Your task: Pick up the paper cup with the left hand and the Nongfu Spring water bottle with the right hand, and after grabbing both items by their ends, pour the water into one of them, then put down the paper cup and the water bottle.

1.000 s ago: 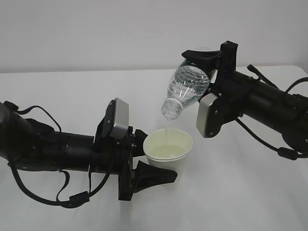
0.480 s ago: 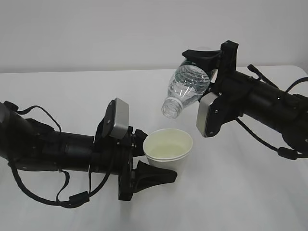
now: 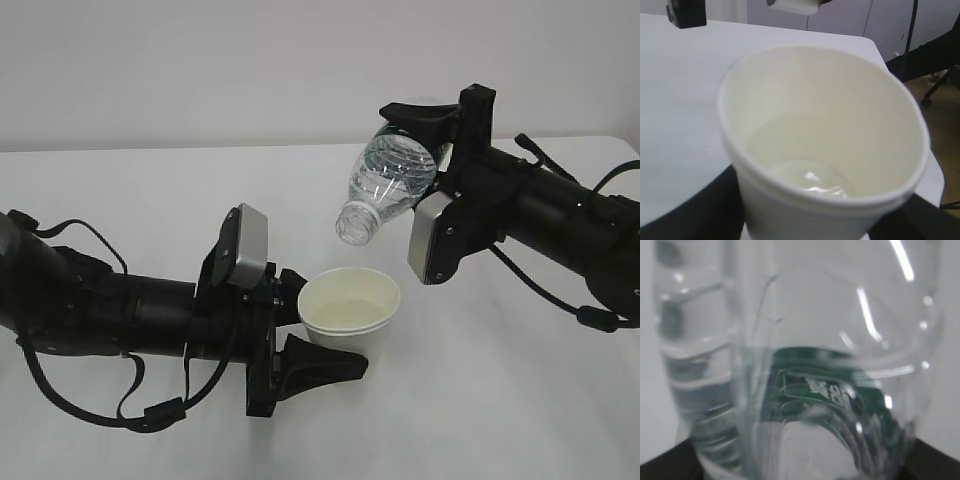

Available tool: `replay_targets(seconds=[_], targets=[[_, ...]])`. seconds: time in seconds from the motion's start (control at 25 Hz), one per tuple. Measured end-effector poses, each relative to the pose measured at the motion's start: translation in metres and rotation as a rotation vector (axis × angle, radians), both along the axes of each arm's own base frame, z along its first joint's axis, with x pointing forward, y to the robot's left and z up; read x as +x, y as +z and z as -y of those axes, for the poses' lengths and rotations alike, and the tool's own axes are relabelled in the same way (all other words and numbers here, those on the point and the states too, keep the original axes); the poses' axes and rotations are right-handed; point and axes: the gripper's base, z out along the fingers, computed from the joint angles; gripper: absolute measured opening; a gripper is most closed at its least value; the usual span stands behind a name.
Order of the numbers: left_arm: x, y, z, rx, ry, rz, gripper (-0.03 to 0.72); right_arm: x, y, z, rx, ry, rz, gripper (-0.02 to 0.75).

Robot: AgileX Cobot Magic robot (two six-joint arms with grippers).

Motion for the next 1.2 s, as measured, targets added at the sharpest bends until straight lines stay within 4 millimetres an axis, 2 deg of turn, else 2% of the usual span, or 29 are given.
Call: replay_targets(seconds=[1.2], targets=[[0.0008, 0.0003, 0.0, -0.004, 0.01, -0.002, 0.474, 0.0, 0.0, 0.0, -0.025, -0.001, 0.023, 0.456]])
